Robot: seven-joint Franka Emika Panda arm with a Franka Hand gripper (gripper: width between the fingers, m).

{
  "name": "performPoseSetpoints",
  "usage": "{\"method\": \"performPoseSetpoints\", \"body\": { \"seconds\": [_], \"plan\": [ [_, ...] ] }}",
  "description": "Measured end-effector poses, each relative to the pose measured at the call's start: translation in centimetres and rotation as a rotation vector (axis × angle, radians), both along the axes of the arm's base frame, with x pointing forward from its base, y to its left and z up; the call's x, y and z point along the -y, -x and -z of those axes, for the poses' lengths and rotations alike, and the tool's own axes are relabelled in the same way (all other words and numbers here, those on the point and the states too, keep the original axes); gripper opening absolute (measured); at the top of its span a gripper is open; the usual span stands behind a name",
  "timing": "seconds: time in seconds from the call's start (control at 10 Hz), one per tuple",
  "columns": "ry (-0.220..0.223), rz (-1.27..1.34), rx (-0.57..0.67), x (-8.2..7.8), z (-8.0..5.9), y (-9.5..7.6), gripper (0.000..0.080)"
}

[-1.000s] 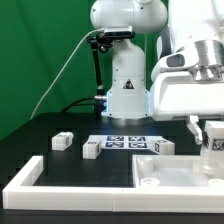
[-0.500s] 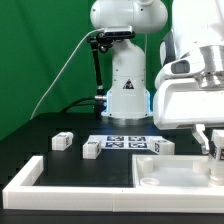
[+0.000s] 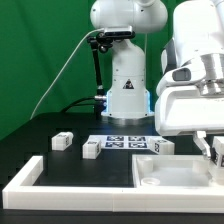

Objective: Assemble one leg

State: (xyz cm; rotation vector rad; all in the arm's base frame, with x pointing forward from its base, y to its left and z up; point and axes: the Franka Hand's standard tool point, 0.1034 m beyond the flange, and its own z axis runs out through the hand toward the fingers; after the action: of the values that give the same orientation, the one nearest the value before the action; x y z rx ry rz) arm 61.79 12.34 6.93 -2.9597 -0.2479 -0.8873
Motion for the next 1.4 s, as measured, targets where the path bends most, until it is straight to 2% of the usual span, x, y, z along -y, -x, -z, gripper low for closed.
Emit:
{"method": "performPoseSetpoints", "body": {
  "seconds": [0.4,0.5,0.6,0.7,0.8,1.2,1.3,1.4],
  "plan": [
    [0.002,0.000,0.015,0.0,0.2,0.3,0.0290],
    [0.002,0.000,0.009,0.0,0.3,0.3,0.0366],
    [0.002,0.000,0.009,0.0,0.3,0.3,0.0560],
    [0.002,0.000,0.009,0.0,0.3,0.3,0.0560],
    [0.002,0.000,0.008,0.0,0.3,0.4,0.0622],
    [0.002,0.000,0.007,0.0,0.3,0.4,0.0649],
    [0.000,-0.003,-0.013,-0.1,-0.1,0.3,0.0649],
    [-0.003,-0.004,-0.019,-0.2,-1.1,0.1,0.0649]
  ]
}}
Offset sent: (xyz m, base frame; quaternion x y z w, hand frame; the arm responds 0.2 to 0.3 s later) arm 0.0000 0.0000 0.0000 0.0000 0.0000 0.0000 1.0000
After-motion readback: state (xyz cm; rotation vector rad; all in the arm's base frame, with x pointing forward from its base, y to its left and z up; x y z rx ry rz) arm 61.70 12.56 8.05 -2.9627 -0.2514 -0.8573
